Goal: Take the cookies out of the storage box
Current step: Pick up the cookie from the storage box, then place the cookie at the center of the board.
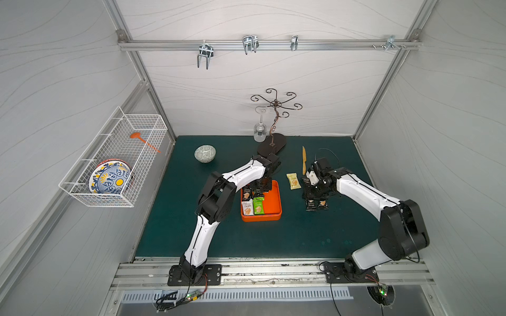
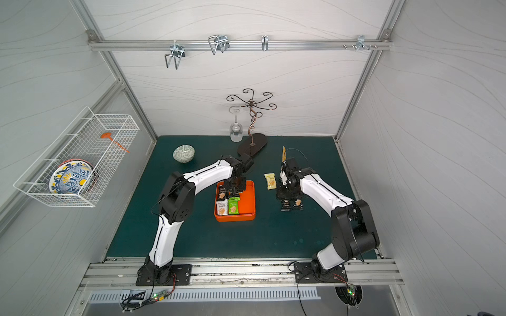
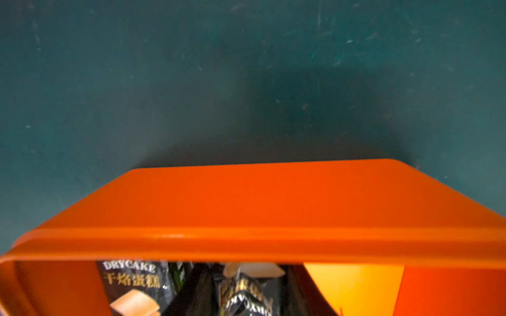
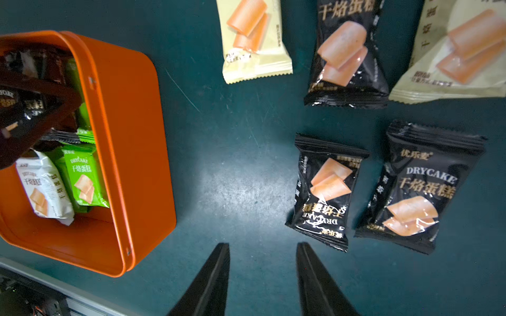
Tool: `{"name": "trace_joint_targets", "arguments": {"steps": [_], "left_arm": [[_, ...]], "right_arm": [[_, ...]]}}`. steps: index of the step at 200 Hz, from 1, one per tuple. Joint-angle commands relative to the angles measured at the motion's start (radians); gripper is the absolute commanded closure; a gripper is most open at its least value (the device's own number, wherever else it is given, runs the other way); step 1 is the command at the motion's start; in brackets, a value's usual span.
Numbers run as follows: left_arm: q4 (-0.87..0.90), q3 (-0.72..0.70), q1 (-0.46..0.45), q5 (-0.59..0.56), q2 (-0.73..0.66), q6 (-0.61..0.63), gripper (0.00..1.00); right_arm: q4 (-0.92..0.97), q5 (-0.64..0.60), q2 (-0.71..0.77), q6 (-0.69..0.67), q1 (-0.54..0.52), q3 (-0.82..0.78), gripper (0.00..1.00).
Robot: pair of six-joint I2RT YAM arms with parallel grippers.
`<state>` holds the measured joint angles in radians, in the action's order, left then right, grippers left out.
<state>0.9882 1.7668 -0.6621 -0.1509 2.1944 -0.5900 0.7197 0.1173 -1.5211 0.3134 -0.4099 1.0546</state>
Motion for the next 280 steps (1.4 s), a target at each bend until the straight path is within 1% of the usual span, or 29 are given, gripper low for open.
{"name": "trace_joint_targets", "arguments": {"steps": [1, 46, 93, 126, 147, 184, 229, 259, 280], "left_arm": [[0.020, 0.013, -0.005, -0.020, -0.028, 0.010, 0.64], [0.040, 0.008, -0.005, -0.017, -0.108, 0.010, 0.61], [0.067, 0.004, -0.005, -0.047, -0.237, 0.027, 0.59], [0.071, -0.039, -0.002, -0.076, -0.327, 0.039, 0.59], [0.072, -0.080, 0.017, -0.081, -0.365, 0.039, 0.58], [0.051, -0.181, 0.104, -0.073, -0.429, 0.044, 0.58], [0.002, -0.307, 0.224, -0.075, -0.495, 0.082, 0.57], [-0.104, -0.424, 0.292, -0.071, -0.494, 0.135, 0.56], [-0.161, -0.461, 0.342, -0.037, -0.457, 0.149, 0.55]], "right_arm": [[0.024, 0.017, -0.001, -0.012, 0.006, 0.021, 0.56], [0.020, 0.030, -0.019, -0.011, 0.006, 0.043, 0.56], [0.017, 0.042, -0.040, -0.009, 0.006, 0.072, 0.56], [0.014, 0.049, -0.051, -0.004, 0.006, 0.085, 0.56], [0.015, 0.051, -0.055, -0.004, 0.005, 0.090, 0.56], [0.019, 0.051, -0.058, -0.003, 0.005, 0.096, 0.56], [0.025, 0.052, -0.074, -0.004, 0.005, 0.104, 0.56], [0.032, 0.056, -0.084, -0.005, 0.003, 0.116, 0.56], [0.038, 0.056, -0.089, -0.009, 0.002, 0.126, 0.56]]}}
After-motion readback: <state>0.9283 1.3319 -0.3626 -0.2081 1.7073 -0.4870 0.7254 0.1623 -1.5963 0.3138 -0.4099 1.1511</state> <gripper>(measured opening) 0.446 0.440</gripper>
